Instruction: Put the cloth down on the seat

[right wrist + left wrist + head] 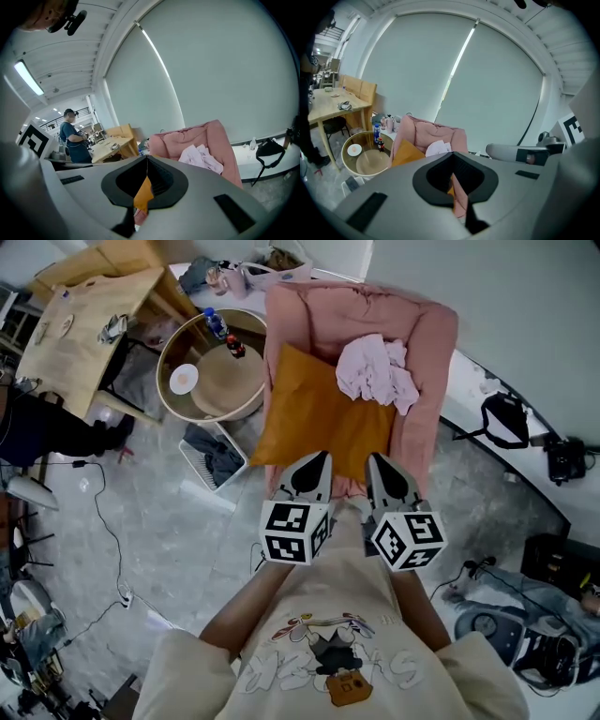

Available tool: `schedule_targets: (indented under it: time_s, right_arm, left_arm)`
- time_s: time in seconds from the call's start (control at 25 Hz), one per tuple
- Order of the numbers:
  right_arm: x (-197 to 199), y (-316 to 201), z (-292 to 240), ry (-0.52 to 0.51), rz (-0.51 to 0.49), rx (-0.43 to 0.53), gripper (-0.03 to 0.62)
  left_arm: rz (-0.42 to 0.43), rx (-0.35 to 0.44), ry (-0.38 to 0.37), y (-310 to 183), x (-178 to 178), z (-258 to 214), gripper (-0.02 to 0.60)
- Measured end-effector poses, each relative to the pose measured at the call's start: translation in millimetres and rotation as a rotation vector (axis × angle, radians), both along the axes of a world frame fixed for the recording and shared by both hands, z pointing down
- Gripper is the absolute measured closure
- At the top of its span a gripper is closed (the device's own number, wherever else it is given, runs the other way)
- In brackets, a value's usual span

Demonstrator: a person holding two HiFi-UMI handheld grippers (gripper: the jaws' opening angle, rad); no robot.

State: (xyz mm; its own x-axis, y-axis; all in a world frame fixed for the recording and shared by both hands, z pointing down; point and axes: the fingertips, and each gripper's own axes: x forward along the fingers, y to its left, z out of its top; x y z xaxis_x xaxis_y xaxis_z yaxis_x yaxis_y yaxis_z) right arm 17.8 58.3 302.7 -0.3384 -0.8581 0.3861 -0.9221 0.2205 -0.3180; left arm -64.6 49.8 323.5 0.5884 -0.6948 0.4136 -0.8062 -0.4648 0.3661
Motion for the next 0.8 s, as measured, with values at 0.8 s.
schedule_targets:
  time_s: [0.8]
  right_arm:
    - [-39.3,101.2,-28.9,0.068,0.02,0.078,0.572]
  left_arm:
    - [0.06,0.038,0.089,113.2,-40.3,-49.1,0.578]
